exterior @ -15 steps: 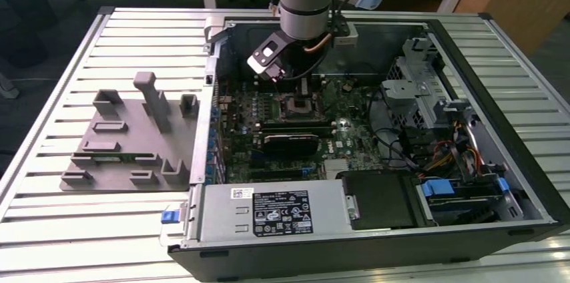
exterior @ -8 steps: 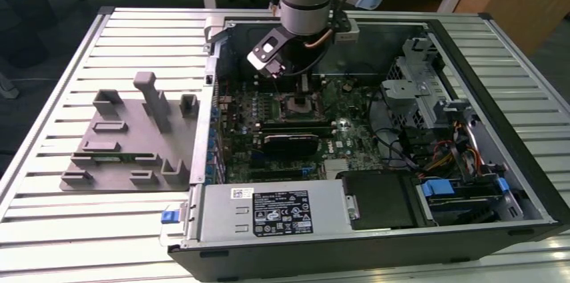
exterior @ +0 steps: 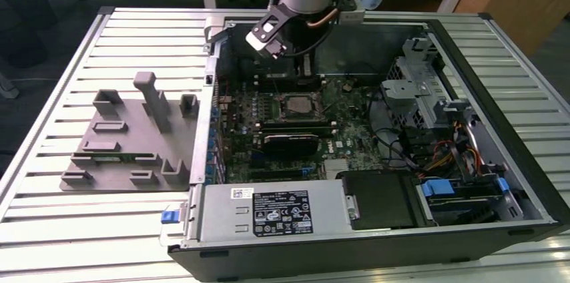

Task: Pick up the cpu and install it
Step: 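Place the cpu into insertion slot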

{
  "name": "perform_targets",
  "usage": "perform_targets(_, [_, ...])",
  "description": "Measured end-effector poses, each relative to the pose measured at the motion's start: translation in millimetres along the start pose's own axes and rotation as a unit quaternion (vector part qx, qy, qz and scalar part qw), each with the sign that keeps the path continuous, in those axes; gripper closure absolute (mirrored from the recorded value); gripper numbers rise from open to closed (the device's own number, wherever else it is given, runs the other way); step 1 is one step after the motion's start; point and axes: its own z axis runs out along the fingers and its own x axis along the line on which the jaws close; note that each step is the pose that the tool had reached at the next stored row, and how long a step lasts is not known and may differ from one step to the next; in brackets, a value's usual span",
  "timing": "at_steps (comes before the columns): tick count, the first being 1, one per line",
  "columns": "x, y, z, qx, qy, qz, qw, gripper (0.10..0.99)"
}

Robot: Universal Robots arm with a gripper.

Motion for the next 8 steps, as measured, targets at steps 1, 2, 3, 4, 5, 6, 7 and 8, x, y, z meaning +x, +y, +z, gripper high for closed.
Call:
perform_targets(1, [-0.1,0.1,-3.0,0.0000,-0.0001,0.000,1.0000,0.980])
perform_targets(2, [-0.2,0.3,-5.5,0.0001,-0.0001,0.000,1.0000,0.980])
perform_targets(3, [-0.2,0.4,-8.0,0.0000,0.0000,0.000,1.0000,0.980])
perform_targets(4, [-0.3,0.5,-11.1,0.0000,0.0000,0.000,1.0000,0.980])
perform_targets(5, [-0.4,0.6,-13.8,0.0001,-0.0002,0.000,1.0000,0.980])
perform_targets(6, [-0.4,0.7,-14.4,0.0001,-0.0002,0.000,1.0000,0.980])
perform_targets(7, [-0.3,0.7,-14.3,0.0000,-0.0001,0.000,1.0000,0.980])
perform_targets(8, [-0.3,0.7,-14.3,0.0000,-0.0001,0.000,1.0000,0.980])
